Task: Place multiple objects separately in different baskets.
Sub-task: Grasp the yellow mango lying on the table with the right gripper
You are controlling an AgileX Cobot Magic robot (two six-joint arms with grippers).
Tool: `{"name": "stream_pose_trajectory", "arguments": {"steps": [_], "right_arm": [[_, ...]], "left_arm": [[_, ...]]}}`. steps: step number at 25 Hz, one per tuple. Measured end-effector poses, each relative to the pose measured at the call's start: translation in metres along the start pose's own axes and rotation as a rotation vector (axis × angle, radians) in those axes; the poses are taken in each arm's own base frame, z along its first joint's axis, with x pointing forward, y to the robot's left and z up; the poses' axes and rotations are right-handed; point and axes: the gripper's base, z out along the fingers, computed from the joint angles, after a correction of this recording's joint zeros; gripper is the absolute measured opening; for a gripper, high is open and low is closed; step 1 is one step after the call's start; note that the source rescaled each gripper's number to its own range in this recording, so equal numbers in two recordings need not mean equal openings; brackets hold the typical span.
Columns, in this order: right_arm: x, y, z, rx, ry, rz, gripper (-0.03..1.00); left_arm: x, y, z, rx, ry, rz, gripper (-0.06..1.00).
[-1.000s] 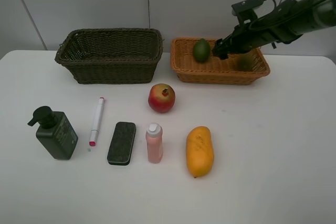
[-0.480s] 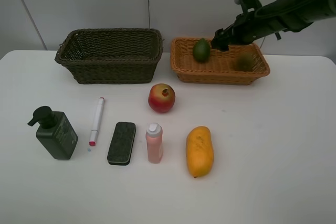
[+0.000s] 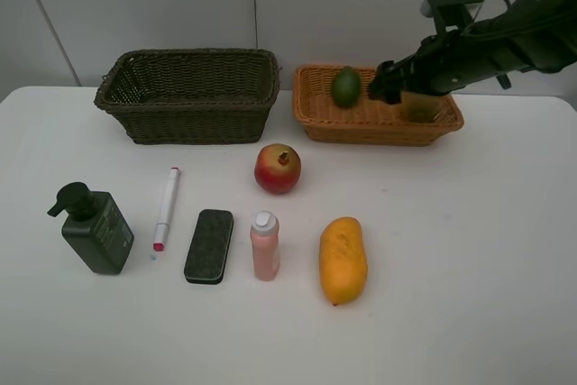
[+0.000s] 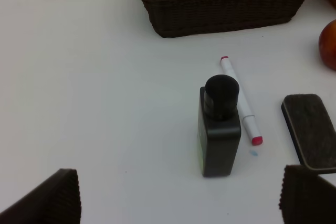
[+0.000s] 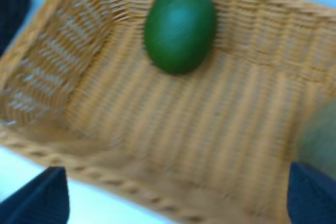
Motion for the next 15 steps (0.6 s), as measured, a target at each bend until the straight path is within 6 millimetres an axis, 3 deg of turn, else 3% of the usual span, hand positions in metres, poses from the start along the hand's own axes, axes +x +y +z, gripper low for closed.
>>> {"name": "stream_pose_trajectory", "arguments": {"steps": [8, 15], "right_arm": [[0.03, 0.045, -0.007, -0.091, 0.091, 0.064, 0.99], [0.048, 0.072, -0.009, -0.142, 0.231, 0.092, 0.99]], "left_arm": [[0.0, 0.0, 0.0, 0.0, 0.0, 0.0, 1.0], [0.0, 0.0, 0.0, 0.0, 0.0, 0.0, 1.0]]}}
